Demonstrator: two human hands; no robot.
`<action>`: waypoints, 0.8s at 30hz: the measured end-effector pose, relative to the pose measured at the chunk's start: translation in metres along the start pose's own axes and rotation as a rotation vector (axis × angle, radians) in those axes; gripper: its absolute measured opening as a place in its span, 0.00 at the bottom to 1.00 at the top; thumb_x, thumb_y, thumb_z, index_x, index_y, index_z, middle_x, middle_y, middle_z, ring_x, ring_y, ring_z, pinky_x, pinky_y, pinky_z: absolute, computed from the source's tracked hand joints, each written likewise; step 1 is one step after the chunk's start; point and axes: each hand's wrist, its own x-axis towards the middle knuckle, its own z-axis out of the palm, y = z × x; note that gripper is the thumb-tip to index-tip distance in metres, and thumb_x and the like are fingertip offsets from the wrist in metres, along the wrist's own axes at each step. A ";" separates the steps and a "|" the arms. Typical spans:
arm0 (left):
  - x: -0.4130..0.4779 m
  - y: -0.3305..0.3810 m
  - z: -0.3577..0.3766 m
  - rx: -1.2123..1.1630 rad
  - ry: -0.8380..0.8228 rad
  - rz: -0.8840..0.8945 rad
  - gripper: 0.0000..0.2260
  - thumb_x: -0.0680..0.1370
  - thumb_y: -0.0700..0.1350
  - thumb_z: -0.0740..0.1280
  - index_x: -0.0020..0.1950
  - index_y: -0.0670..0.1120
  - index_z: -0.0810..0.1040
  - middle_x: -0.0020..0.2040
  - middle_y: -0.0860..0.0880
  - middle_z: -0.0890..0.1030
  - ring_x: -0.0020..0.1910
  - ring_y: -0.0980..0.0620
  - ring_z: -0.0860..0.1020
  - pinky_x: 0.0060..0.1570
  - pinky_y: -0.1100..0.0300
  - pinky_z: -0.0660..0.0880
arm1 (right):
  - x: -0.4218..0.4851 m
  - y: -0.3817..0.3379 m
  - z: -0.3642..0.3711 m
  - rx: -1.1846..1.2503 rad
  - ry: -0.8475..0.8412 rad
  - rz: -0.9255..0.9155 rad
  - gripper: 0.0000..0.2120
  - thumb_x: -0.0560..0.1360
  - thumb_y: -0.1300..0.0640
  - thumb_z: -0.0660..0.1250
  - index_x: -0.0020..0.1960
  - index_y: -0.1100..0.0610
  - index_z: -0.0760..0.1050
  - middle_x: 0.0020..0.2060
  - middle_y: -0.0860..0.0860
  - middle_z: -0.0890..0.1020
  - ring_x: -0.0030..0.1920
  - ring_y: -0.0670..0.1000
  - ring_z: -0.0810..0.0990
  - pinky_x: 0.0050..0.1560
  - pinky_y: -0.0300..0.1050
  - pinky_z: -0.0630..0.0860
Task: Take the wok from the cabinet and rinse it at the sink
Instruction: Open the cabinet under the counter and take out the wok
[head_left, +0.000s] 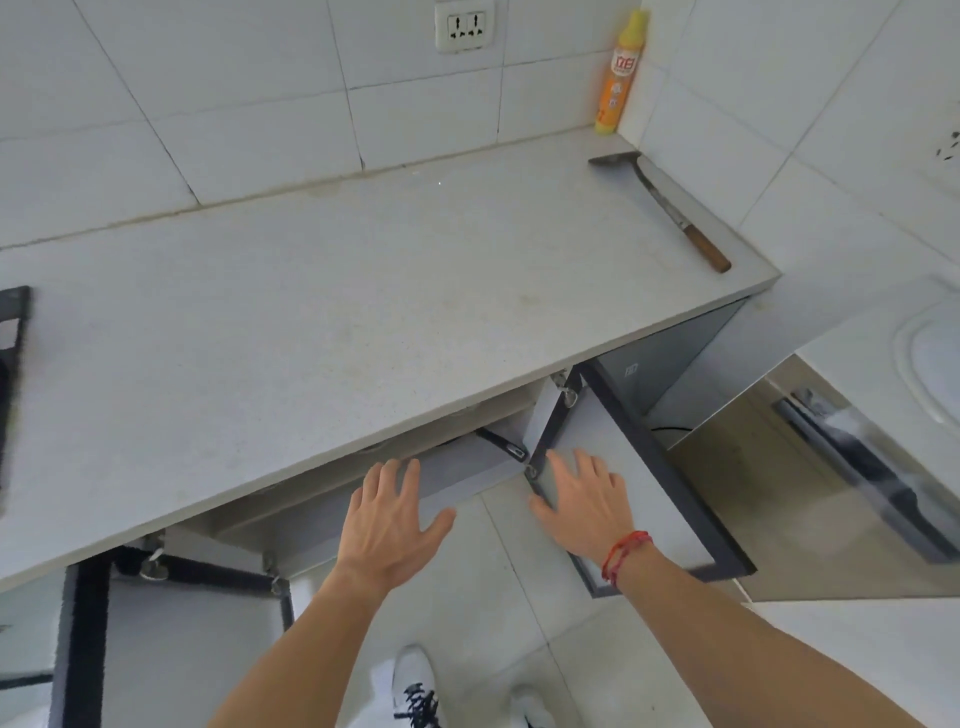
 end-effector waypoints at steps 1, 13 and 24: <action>0.007 -0.005 0.002 0.006 -0.015 0.022 0.41 0.72 0.69 0.47 0.75 0.43 0.68 0.71 0.42 0.71 0.71 0.41 0.68 0.67 0.47 0.68 | 0.000 -0.003 0.003 0.002 -0.001 0.022 0.31 0.75 0.39 0.55 0.74 0.52 0.62 0.61 0.54 0.73 0.59 0.56 0.71 0.56 0.51 0.69; 0.070 -0.014 0.085 0.040 -0.229 0.131 0.43 0.70 0.71 0.43 0.77 0.46 0.62 0.74 0.44 0.66 0.73 0.42 0.64 0.69 0.47 0.65 | 0.028 -0.005 0.078 0.149 -0.062 0.213 0.29 0.76 0.39 0.58 0.72 0.53 0.64 0.64 0.54 0.72 0.62 0.57 0.69 0.58 0.52 0.68; 0.148 -0.071 0.309 -0.047 -0.278 -0.152 0.33 0.79 0.64 0.57 0.79 0.47 0.59 0.77 0.46 0.62 0.75 0.45 0.61 0.71 0.48 0.64 | 0.139 0.018 0.300 0.318 -0.046 0.193 0.31 0.76 0.40 0.60 0.74 0.53 0.62 0.68 0.57 0.70 0.68 0.59 0.67 0.65 0.56 0.66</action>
